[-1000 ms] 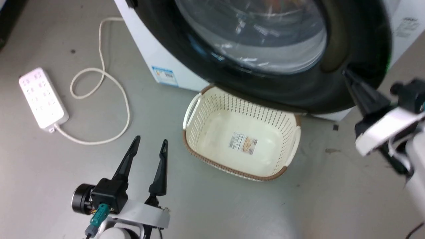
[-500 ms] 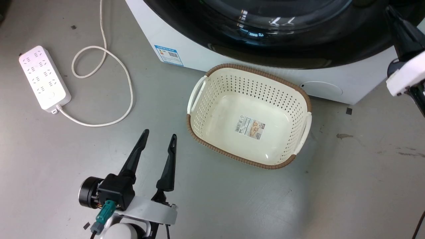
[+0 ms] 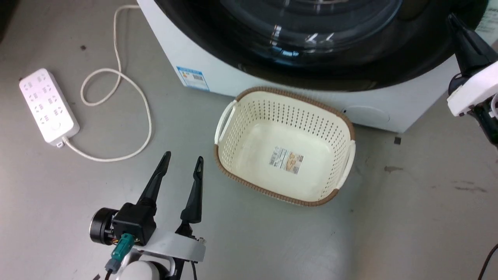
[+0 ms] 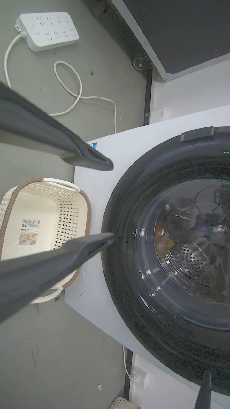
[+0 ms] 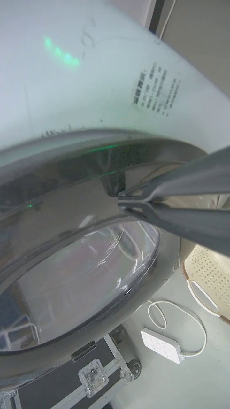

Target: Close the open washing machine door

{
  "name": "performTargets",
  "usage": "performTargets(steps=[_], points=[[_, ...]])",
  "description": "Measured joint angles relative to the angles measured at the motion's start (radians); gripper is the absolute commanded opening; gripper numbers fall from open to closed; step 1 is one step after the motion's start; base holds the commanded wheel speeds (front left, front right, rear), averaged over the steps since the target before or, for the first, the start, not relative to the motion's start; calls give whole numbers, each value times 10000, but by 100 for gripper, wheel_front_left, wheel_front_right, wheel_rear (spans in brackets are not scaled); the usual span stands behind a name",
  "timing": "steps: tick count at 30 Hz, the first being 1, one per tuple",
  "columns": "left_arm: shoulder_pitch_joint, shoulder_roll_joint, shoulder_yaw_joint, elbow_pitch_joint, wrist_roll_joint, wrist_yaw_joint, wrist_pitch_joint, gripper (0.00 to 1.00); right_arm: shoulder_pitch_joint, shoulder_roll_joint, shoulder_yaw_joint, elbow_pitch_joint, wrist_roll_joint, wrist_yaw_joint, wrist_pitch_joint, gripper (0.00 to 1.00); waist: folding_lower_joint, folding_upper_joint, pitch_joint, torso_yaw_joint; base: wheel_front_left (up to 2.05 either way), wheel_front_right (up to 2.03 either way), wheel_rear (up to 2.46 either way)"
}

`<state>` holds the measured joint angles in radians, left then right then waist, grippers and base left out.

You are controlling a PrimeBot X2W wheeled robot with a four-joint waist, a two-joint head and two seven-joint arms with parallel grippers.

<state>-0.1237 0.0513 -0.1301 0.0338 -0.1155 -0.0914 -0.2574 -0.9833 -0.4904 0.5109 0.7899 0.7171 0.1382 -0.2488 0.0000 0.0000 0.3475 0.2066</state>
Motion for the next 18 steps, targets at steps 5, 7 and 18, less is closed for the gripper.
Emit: performTargets(steps=[5,7,18], points=[[5,-6,50,84,-10,-13,0,100,1090,-259,-15,-545,146,-67,-82,100,0,1,-654,-83,0,0,0],[103,-6,192,288,-4,-82,0,100,2509,-242,-886,-1505,-343,-67,-84,100,-1,0,-1303,-219,0,0,0],[671,-13,368,857,138,-186,0,100,7130,2146,-4234,-4744,-3800,-69,-84,100,-4,0,-3060,-819,0,0,0]])
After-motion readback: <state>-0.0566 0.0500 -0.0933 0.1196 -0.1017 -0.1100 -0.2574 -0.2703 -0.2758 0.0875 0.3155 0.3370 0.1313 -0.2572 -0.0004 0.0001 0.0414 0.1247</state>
